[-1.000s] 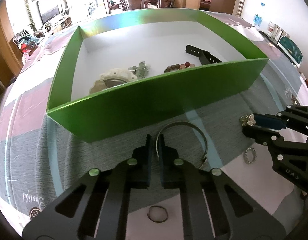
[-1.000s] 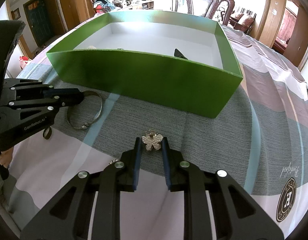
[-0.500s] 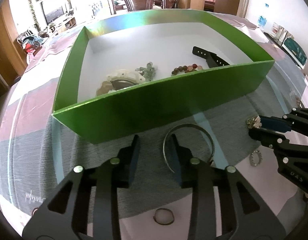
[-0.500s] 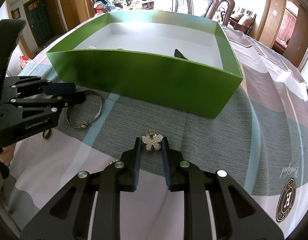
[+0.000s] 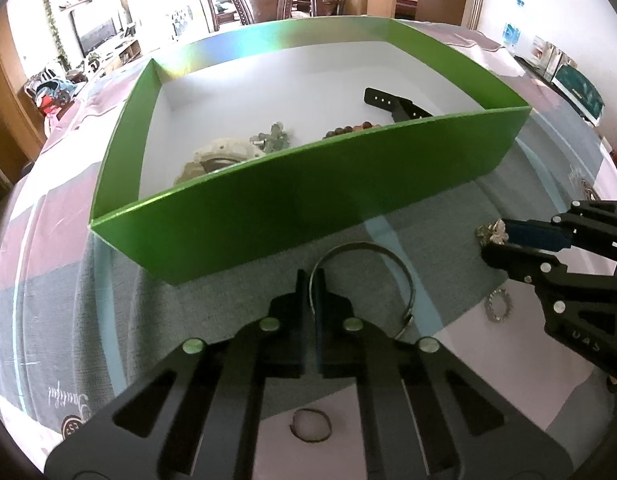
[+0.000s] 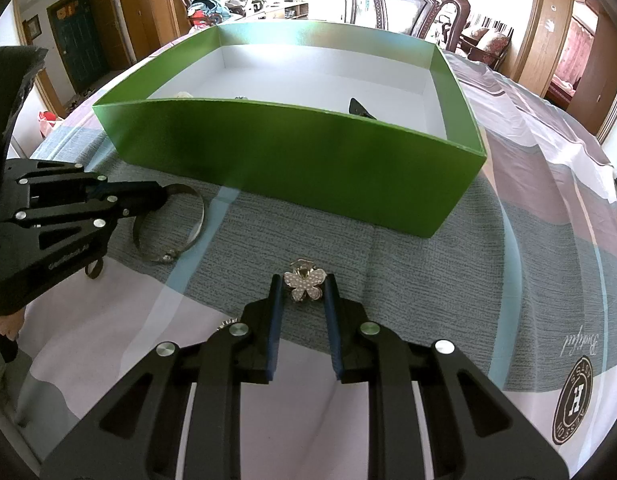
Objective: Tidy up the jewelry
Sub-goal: 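Lift the bangle and flower charm over the green box and open both grippers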
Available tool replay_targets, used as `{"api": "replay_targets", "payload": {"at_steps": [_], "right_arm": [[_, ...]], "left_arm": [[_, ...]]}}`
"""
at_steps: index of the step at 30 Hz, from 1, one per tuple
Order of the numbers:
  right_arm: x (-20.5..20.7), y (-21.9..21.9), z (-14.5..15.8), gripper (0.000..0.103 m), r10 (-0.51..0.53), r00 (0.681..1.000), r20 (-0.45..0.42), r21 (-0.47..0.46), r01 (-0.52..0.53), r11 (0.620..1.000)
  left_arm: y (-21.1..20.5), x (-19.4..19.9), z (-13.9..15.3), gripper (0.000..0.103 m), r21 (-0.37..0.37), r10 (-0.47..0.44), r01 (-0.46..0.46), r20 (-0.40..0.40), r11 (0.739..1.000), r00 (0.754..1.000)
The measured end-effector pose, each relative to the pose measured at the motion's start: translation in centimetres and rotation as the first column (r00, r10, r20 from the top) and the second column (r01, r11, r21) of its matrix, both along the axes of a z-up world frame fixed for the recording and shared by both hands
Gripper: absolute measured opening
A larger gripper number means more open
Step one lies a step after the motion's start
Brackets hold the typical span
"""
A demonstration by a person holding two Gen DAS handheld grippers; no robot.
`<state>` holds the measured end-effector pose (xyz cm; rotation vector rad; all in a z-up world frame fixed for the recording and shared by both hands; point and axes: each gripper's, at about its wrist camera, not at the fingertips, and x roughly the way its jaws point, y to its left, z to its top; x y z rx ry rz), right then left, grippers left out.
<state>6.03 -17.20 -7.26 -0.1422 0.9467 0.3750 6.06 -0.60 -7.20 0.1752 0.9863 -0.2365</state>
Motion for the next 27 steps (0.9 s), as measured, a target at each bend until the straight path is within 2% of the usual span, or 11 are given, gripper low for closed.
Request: {"api": "replay_targets", "payload": {"at_steps": [4, 9, 14, 16, 18, 22, 25, 26, 27], "right_arm": [[0.0, -0.1, 0.1, 0.02, -0.008, 1.0, -0.004, 0.001, 0.008, 1.0], [-0.4, -0.9, 2.0, 0.02, -0.037, 0.999, 0.029, 0.036, 0.036, 0.999], [-0.7, -1.9, 6.4, 0.02, -0.037, 0.996, 0.081, 0.114, 0.028, 0.993], [0.3, -1.4, 9.5, 0.02, -0.031, 0.987, 0.158, 0.078, 0.019, 0.997], [2.4, -0.8, 10.5, 0.02, -0.033, 0.978, 0.205, 0.059, 0.022, 0.998], [7.3, -0.1, 9.0, 0.02, -0.08, 0.985, 0.155, 0.085, 0.067, 0.994], [8.8, 0.0, 7.4, 0.022, -0.103, 0.989, 0.11, 0.103, 0.091, 0.99], [8.8, -0.1, 7.2, 0.024, -0.105, 0.989, 0.103, 0.113, 0.094, 0.989], [8.6, -0.1, 7.1, 0.033, -0.105, 0.989, 0.104, 0.116, 0.093, 0.989]], "left_arm": [[0.0, -0.3, 0.3, 0.003, -0.016, -0.004, 0.004, 0.004, 1.0, 1.0], [-0.2, -1.8, 3.2, 0.003, -0.043, -0.011, 0.014, 0.08, 0.999, 0.997], [-0.3, -2.6, 8.1, 0.003, -0.062, -0.024, 0.035, 0.167, 0.997, 0.986], [-0.2, -1.9, 9.7, 0.003, -0.05, -0.008, 0.018, 0.202, 0.999, 0.979], [0.0, -0.2, 10.8, 0.004, -0.047, 0.031, -0.021, 0.223, 0.999, 0.974], [1.0, 3.6, 10.3, 0.004, -0.064, 0.13, -0.118, 0.222, 0.991, 0.966], [2.0, 5.5, 8.9, 0.007, -0.092, 0.186, -0.171, 0.191, 0.981, 0.964], [2.2, 5.7, 8.4, 0.013, -0.094, 0.199, -0.184, 0.183, 0.978, 0.963], [2.3, 5.9, 8.1, 0.023, -0.092, 0.212, -0.198, 0.179, 0.976, 0.961]]}}
